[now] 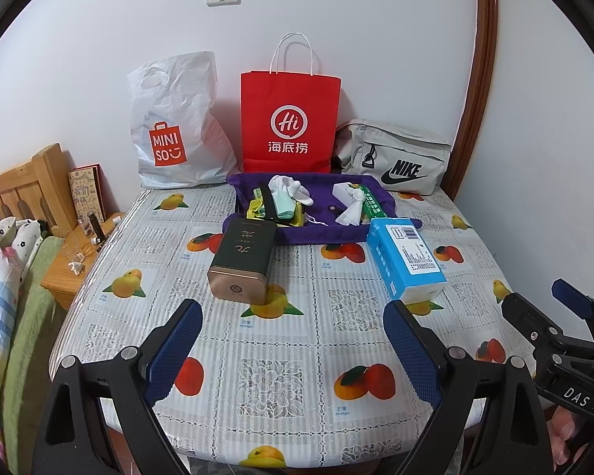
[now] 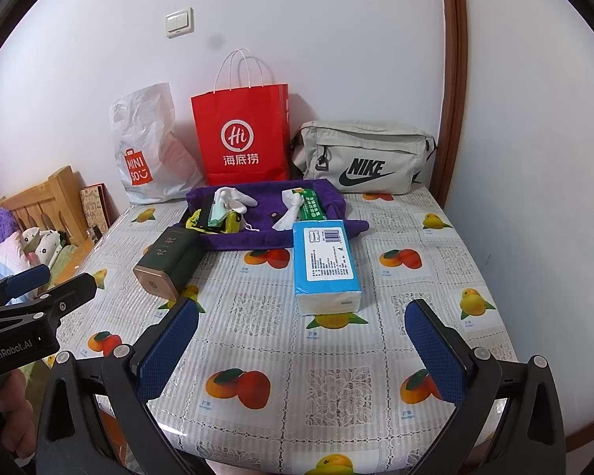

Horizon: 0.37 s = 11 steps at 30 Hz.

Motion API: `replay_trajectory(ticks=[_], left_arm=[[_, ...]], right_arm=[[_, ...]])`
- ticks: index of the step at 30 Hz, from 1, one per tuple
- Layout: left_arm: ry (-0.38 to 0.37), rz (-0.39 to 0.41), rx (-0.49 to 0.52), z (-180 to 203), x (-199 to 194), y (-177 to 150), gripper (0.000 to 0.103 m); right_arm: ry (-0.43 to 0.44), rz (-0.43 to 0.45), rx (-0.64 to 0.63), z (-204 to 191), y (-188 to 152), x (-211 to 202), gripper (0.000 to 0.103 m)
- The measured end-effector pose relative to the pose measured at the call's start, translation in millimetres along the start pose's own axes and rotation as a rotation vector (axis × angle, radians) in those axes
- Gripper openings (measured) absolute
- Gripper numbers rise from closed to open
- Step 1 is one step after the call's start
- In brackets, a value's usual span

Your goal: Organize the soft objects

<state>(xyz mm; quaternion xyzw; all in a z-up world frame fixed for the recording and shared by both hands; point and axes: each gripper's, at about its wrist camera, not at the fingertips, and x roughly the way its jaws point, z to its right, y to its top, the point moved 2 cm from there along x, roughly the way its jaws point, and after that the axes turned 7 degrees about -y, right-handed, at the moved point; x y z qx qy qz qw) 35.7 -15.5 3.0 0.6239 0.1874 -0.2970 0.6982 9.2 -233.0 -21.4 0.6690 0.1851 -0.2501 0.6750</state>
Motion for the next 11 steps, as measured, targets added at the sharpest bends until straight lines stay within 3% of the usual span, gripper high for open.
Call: replay_trajectory(ticks=[11], left_arm=[[0.001,-0.002,0.001,0.0,-0.2,-0.6,0.093]], right_arm=[[0.003,0.003,-0.002,-0.8,1.4,-0.8,0.103]])
